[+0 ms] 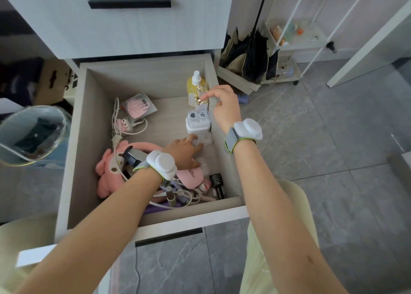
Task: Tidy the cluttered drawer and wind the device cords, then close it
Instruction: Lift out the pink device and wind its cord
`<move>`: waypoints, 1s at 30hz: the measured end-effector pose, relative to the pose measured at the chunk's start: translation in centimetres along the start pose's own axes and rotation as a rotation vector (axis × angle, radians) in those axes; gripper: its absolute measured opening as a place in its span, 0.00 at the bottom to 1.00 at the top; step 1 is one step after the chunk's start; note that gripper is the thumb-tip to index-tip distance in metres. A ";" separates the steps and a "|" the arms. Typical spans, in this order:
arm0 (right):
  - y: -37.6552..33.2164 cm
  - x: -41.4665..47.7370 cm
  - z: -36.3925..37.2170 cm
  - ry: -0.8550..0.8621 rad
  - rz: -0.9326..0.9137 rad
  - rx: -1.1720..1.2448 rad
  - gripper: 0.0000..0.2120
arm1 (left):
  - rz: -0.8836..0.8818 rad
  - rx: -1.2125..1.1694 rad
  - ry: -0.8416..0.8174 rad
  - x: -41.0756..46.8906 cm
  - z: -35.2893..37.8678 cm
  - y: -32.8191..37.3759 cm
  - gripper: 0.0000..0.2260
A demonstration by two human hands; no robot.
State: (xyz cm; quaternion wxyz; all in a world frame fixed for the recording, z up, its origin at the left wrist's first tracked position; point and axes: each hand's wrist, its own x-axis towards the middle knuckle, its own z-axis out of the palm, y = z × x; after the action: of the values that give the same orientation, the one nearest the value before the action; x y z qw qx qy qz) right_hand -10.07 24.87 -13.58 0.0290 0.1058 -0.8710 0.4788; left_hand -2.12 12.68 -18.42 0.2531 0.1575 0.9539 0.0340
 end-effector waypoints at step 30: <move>0.4 0.0 0.1 0.020 -0.010 0.038 0.26 | -0.030 0.059 0.105 0.3 0.5 2.7 0.22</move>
State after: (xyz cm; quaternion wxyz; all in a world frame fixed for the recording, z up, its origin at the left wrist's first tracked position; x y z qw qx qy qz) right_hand -10.18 24.97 -13.96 0.0382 0.1059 -0.8608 0.4964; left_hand -1.36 15.32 -18.59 0.1983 0.1488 0.9687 0.0101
